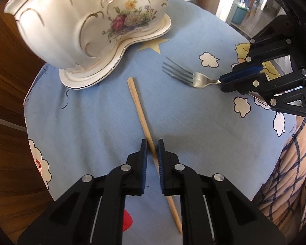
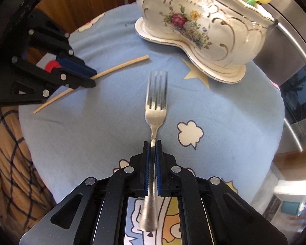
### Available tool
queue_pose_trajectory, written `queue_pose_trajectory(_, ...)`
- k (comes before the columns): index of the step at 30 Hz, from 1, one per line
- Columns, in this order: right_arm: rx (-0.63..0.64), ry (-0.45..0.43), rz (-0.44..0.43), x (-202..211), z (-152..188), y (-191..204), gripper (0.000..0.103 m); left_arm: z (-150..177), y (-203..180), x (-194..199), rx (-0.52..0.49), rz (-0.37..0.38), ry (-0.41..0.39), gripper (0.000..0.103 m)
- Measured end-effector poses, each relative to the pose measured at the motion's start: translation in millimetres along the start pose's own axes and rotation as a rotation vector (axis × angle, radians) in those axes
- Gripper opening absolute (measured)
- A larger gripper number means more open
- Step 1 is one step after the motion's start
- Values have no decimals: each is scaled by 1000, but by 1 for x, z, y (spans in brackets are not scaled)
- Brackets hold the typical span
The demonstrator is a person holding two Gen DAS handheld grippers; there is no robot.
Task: Organize utensils
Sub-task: 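Lift the chopstick with the left tool while the right tool lifts the silver fork, then drop chopstick into the tall cup while right tool drops silver fork into short cup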
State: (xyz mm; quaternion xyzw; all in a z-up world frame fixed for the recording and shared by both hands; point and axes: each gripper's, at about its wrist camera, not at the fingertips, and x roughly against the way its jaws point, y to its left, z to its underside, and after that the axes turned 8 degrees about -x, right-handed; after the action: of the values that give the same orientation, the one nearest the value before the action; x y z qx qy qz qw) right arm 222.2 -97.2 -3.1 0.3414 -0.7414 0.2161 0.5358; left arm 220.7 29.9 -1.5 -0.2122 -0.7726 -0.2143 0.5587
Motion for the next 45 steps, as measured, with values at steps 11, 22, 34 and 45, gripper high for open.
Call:
queue_pose_trajectory(11,-121,-272,-84,40,20,-10,6,49,3,58,187,-15,-378,5)
queue_pose_trajectory(22,-217,-495,-184,82,22,-25,6,75,16,116,313,-42,-708,5)
queue_pose_trajectory(34,-248,-691,-211,128,4,-34,6,50,32,171,349,-144,-957,5)
queue_pose_trajectory(45,-251,-838,-188,157,-38,-54,6,8,68,169,426,-145,-1105,5)
